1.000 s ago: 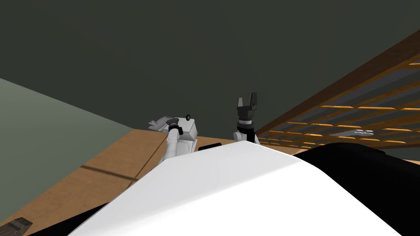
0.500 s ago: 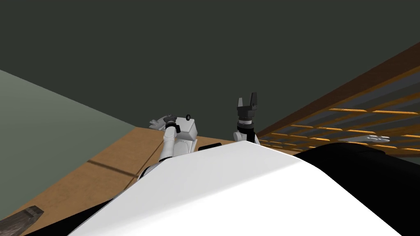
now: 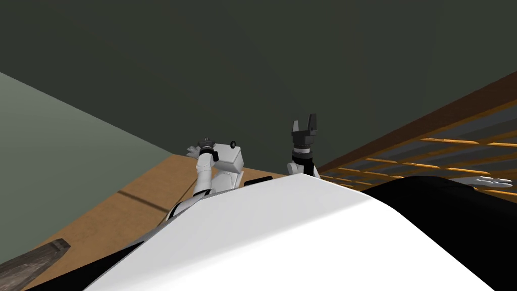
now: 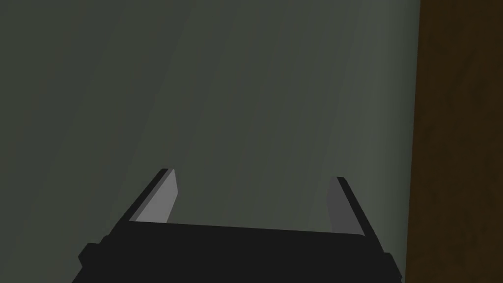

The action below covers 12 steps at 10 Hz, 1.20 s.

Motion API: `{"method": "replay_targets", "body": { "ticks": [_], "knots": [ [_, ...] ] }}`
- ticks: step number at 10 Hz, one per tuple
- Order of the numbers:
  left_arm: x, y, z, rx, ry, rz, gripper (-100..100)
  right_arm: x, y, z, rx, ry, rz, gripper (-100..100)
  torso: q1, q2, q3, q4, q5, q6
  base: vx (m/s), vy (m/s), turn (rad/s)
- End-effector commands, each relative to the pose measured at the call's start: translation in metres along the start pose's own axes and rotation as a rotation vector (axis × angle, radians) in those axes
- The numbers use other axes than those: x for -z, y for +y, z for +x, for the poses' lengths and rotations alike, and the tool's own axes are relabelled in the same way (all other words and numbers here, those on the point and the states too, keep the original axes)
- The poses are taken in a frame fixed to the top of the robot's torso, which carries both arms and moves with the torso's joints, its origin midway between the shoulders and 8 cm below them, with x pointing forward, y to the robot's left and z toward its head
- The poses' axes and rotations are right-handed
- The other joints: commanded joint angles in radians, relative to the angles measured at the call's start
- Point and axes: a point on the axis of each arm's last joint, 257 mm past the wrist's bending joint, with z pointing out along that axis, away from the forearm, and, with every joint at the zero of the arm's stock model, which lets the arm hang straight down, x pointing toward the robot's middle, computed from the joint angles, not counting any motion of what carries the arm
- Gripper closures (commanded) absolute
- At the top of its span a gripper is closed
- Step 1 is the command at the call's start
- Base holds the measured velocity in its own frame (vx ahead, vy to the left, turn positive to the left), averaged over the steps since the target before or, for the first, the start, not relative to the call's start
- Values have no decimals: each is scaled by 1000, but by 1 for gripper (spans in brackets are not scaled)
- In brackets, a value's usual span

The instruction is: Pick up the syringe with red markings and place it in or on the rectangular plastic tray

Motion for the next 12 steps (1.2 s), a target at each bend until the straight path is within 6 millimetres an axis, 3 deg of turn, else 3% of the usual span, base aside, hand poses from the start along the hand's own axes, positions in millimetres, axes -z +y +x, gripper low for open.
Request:
{"method": "replay_targets", "body": {
  "ticks": [1, 4, 10, 12],
  "knots": [
    [-12, 4, -13, -7, -15, 20, 100, 0, 0, 0, 0, 0, 0, 0, 0, 0, 0, 0, 0, 0, 23, 17, 99],
    [-21, 7, -21, 24, -21, 38, 100, 0, 0, 0, 0, 0, 0, 0, 0, 0, 0, -1, 1, 0, 21, 28, 69],
    [-24, -7, -16, 168, 3, 91, 100, 0, 0, 0, 0, 0, 0, 0, 16, -1, -1, -1, 5, -2, 23, 160, 41],
    [-23, -12, -12, 206, 12, 104, 100, 0, 0, 0, 0, 0, 0, 0, 8, 1, 0, -1, 4, -1, 5, 73, 12]
  ]
}}
